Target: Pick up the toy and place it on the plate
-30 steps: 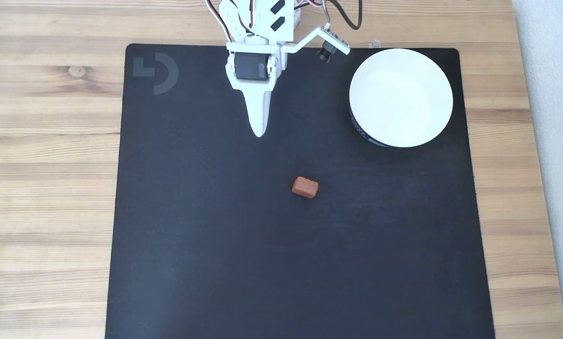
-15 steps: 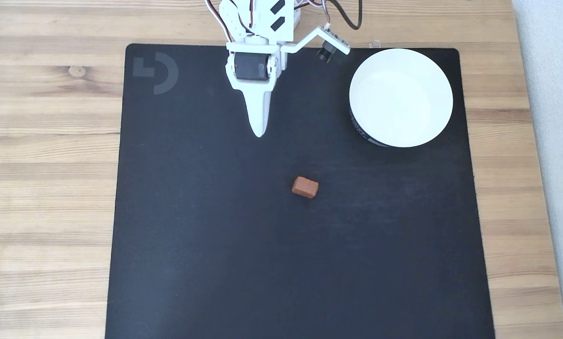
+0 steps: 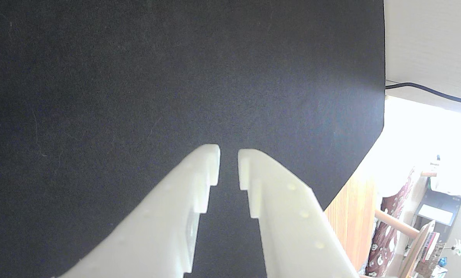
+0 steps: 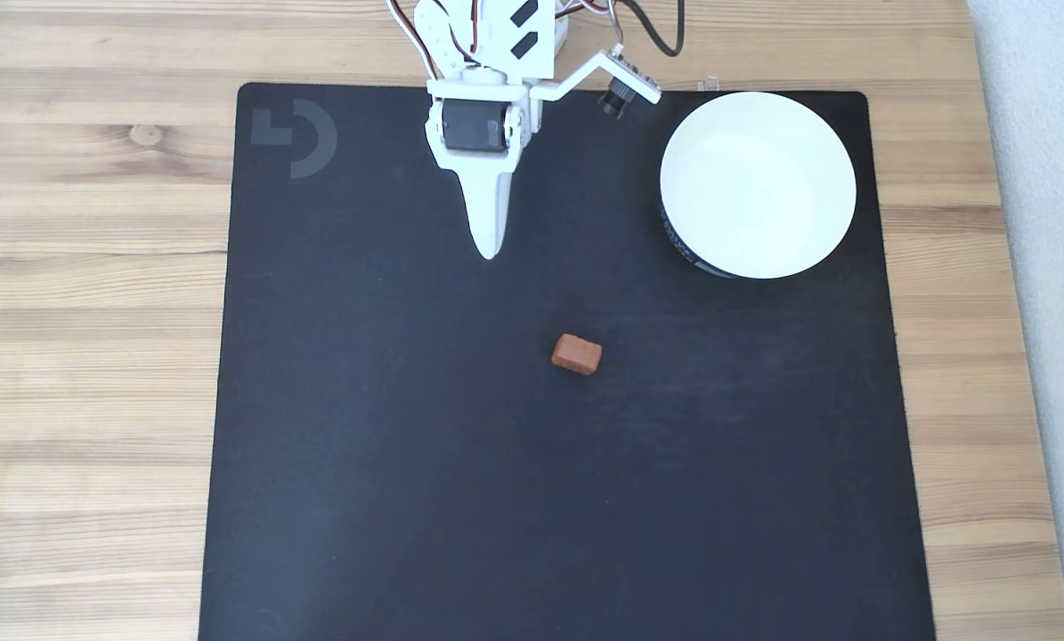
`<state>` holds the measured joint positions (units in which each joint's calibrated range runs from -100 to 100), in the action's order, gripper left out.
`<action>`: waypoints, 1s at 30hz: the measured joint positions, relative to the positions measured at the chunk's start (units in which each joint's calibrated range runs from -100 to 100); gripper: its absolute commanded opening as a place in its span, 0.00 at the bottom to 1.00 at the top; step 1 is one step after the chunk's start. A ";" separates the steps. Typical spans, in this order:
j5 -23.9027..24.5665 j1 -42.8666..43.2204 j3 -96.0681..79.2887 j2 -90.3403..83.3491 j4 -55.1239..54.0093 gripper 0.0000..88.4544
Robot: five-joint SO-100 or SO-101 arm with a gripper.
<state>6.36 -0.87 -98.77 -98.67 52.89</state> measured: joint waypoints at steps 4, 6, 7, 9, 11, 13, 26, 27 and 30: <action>0.00 0.00 0.00 0.00 0.00 0.03; 0.00 0.00 0.00 0.00 0.00 0.03; 0.00 0.00 0.00 0.00 0.00 0.03; 0.00 0.00 0.00 0.00 0.00 0.03; 0.00 0.00 0.00 0.00 0.00 0.03; 0.00 0.00 0.00 0.00 0.08 0.03; 0.00 0.00 0.00 0.00 0.34 0.03; 0.00 0.00 0.00 0.00 0.34 0.03; 0.00 0.00 0.00 0.00 0.34 0.03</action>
<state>6.36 -0.87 -98.77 -98.67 53.23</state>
